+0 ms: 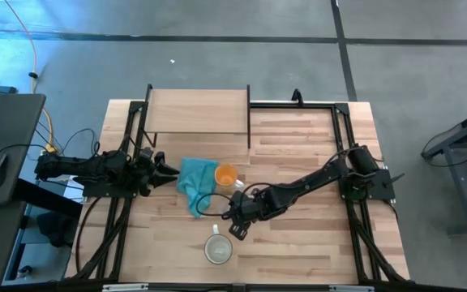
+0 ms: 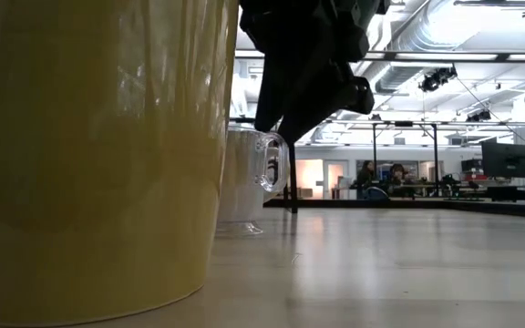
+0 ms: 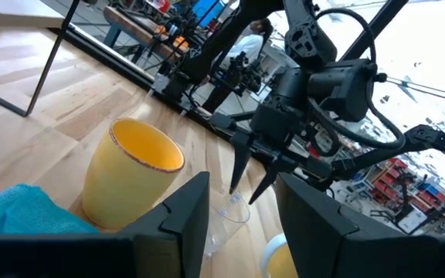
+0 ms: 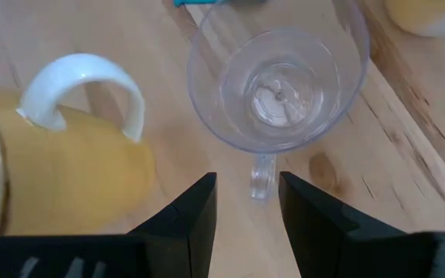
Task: Stack small to large cups/mugs on shelf
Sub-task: Put the transparent mug on the shelf
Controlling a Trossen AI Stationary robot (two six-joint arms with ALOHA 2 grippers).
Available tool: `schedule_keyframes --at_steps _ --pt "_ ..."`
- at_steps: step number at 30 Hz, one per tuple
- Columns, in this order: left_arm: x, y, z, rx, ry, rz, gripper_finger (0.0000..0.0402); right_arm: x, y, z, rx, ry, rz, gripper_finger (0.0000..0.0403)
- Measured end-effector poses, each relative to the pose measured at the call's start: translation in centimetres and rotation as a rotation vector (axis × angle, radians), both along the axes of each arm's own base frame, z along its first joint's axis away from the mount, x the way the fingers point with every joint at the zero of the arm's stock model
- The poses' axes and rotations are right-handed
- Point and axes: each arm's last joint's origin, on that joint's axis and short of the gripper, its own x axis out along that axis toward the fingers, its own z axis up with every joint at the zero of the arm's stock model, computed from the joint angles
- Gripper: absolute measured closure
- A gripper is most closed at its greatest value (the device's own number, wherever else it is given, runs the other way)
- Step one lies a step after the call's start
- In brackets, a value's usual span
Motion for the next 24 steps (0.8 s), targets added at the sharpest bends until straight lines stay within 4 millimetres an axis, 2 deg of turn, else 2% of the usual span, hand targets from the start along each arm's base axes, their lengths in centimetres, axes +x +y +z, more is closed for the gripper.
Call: schedule_keyframes --at_steps 9,18,21,24 --pt "0.0 0.0 0.0 -0.007 0.001 -0.001 0.0263 0.0 0.0 -0.1 -0.010 0.006 -0.004 0.0307" --pt "0.0 0.0 0.0 -0.007 0.001 -0.002 0.0263 0.2 0.0 -0.9 -0.008 0.018 -0.013 0.0320" --pt "0.0 0.0 0.0 -0.007 0.001 -0.002 0.0263 0.3 0.0 -1.1 -0.007 0.025 -0.019 0.0341" --pt "0.0 0.0 0.0 -0.007 0.001 -0.002 0.0263 0.3 0.0 -1.1 -0.007 0.024 -0.022 0.0379"
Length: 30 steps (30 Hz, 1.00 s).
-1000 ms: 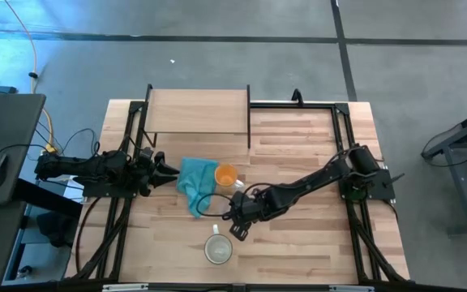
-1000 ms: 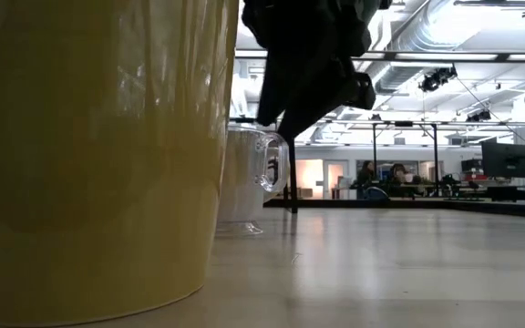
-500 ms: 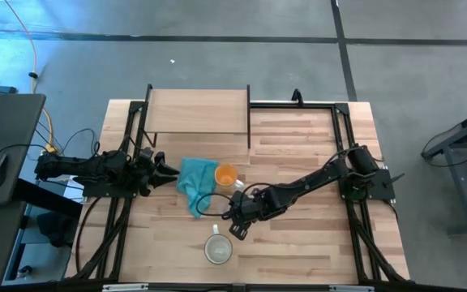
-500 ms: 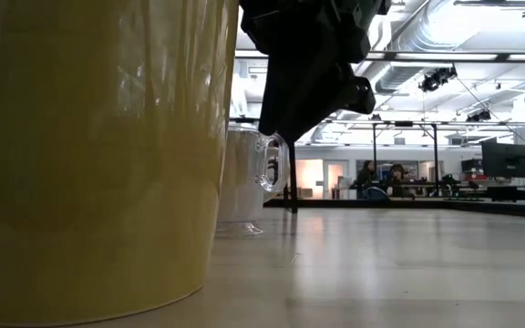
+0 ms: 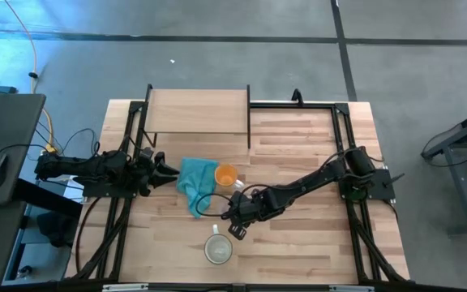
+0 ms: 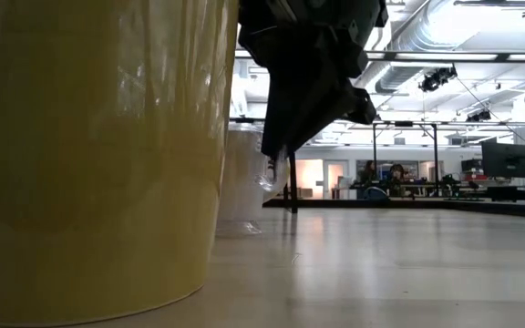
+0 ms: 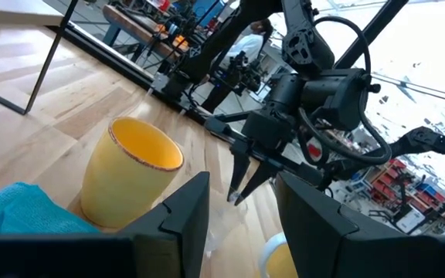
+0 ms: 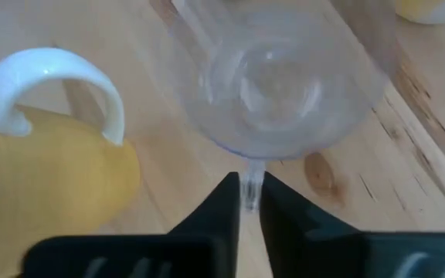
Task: Stack small to large cups/mugs on shelf
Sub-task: Put the transparent mug on the shelf
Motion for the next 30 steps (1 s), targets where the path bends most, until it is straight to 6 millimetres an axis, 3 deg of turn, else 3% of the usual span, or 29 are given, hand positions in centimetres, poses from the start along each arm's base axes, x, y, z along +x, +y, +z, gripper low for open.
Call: schedule_keyframes --at_steps 13,18,30 --pt "0.0 0.0 0.0 0.005 0.000 0.000 0.0263 0.0 0.0 0.4 0.024 0.012 -0.015 0.0398" --pt "0.0 0.0 0.0 0.007 0.000 0.000 0.0263 0.3 0.1 2.6 0.001 0.029 -0.004 0.0400" --pt "0.0 0.0 0.0 0.008 0.001 0.000 0.0263 0.2 -0.8 10.1 -0.067 0.049 -0.007 0.0402"
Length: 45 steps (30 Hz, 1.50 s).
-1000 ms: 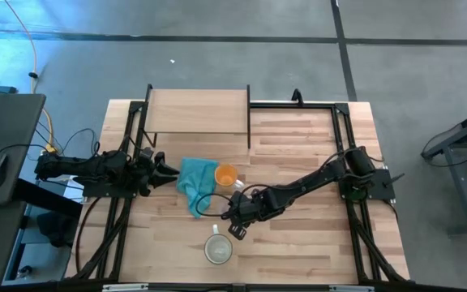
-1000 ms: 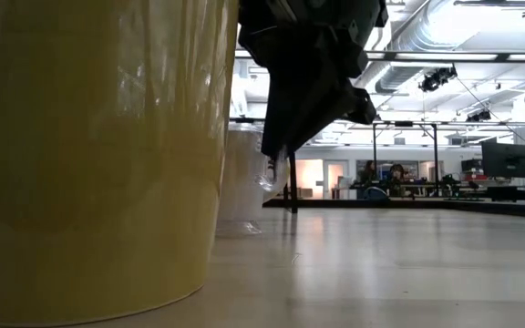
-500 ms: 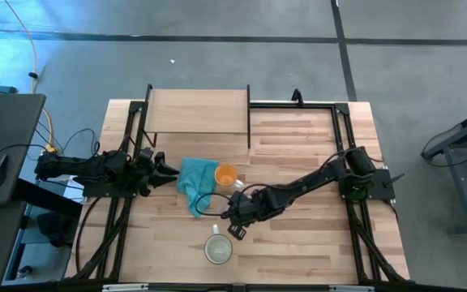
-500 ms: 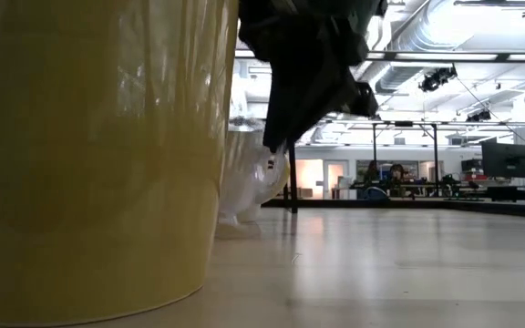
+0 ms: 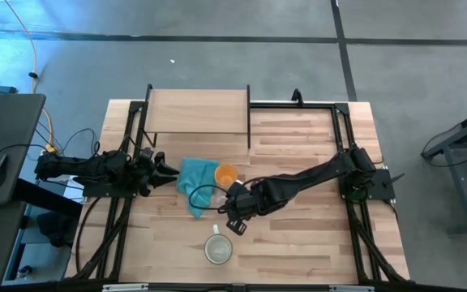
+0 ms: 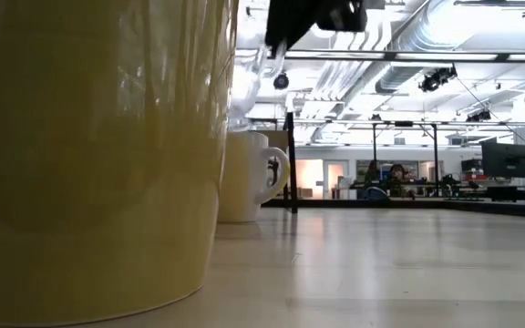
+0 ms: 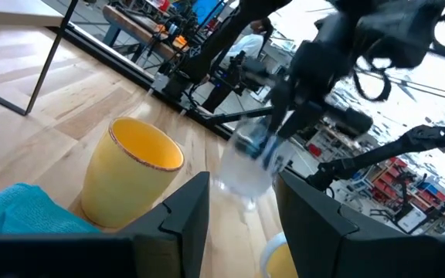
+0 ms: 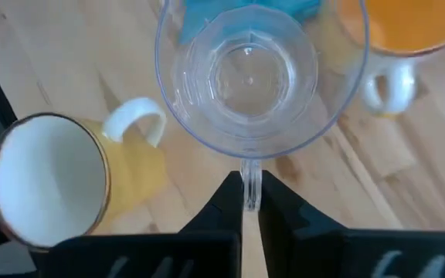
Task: Stack small to large cups/mugs on shelf
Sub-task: Put the transparent mug on the shelf
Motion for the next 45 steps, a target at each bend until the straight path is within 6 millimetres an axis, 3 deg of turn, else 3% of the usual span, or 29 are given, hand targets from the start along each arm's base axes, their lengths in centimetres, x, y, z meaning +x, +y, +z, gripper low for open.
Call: schedule_keyframes --at_steps 6,16,29,45 --pt "0.0 0.0 0.0 0.011 0.000 0.000 0.0263 0.0 -2.5 2.7 -0.056 0.012 -0.020 0.0402" --pt "0.0 0.0 0.0 0.011 0.000 -0.001 0.0263 0.2 -9.1 5.1 -0.120 0.048 -0.045 0.0403" --pt "0.0 0.0 0.0 0.011 0.000 -0.001 0.0263 -0.3 -17.9 7.0 -0.195 0.053 -0.112 0.0403" --pt "0.0 0.0 0.0 0.011 0.000 0.001 0.0263 -1.1 -25.5 7.9 -0.173 -0.046 -0.171 0.0403"
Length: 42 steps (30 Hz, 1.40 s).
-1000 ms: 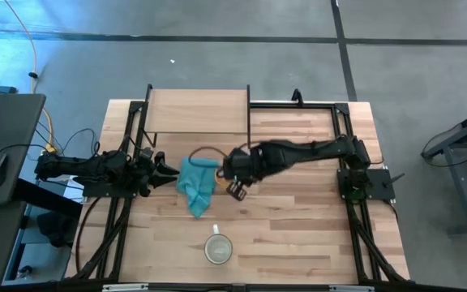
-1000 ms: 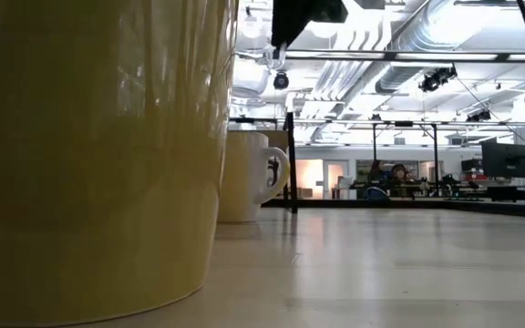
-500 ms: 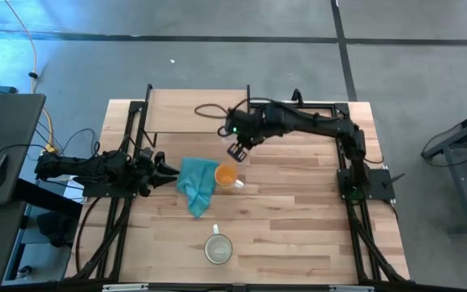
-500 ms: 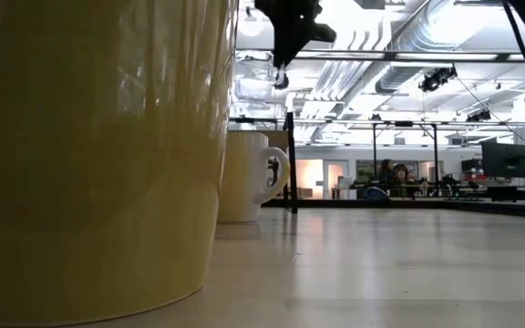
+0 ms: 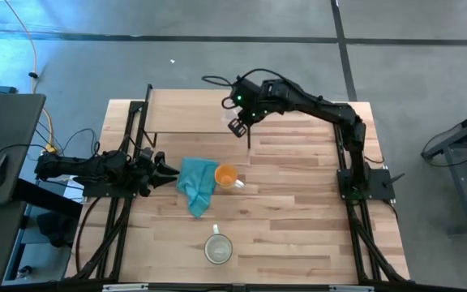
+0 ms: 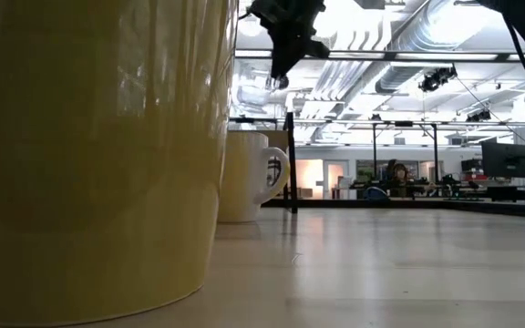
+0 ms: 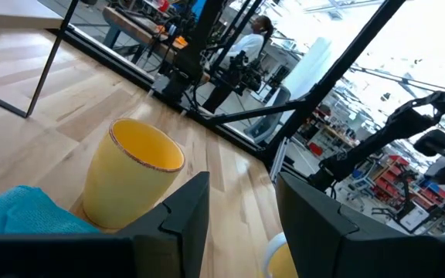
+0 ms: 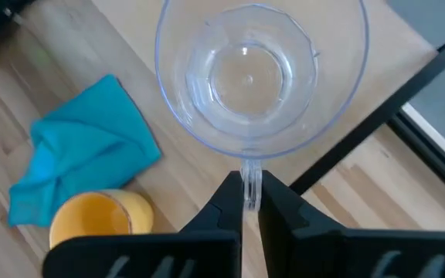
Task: Stack small to large cups/mugs on shelf
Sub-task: Put the transparent mug on the shelf
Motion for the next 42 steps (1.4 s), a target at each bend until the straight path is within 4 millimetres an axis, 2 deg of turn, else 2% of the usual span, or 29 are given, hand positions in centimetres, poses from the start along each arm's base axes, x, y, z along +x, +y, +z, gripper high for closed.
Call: schedule_keyframes --at_steps 7,14,21,32,36,42 --pt "0.0 0.0 0.0 0.000 0.000 0.013 0.0263 -0.2 -1.8 -0.1 0.031 -0.037 -0.013 0.0403" --pt "0.0 0.1 0.0 0.000 -0.003 0.027 0.0263 0.5 -2.8 0.3 -0.007 -0.132 0.019 0.0403" --pt "0.0 0.1 0.0 0.000 -0.003 0.027 0.0263 0.4 -4.1 0.5 0.003 -0.174 0.026 0.0403" --pt "0.0 0.2 0.1 0.000 -0.008 0.057 0.0263 2.2 -5.5 -2.9 0.073 -0.129 0.041 0.0403" --pt "0.0 0.2 0.1 -0.008 -0.008 0.056 0.0263 1.8 -5.4 -2.6 0.086 -0.100 0.031 0.0403" --pt "0.0 0.2 0.1 -0.009 -0.010 0.059 0.0263 0.1 -5.3 -0.4 0.041 -0.030 -0.018 0.0403"
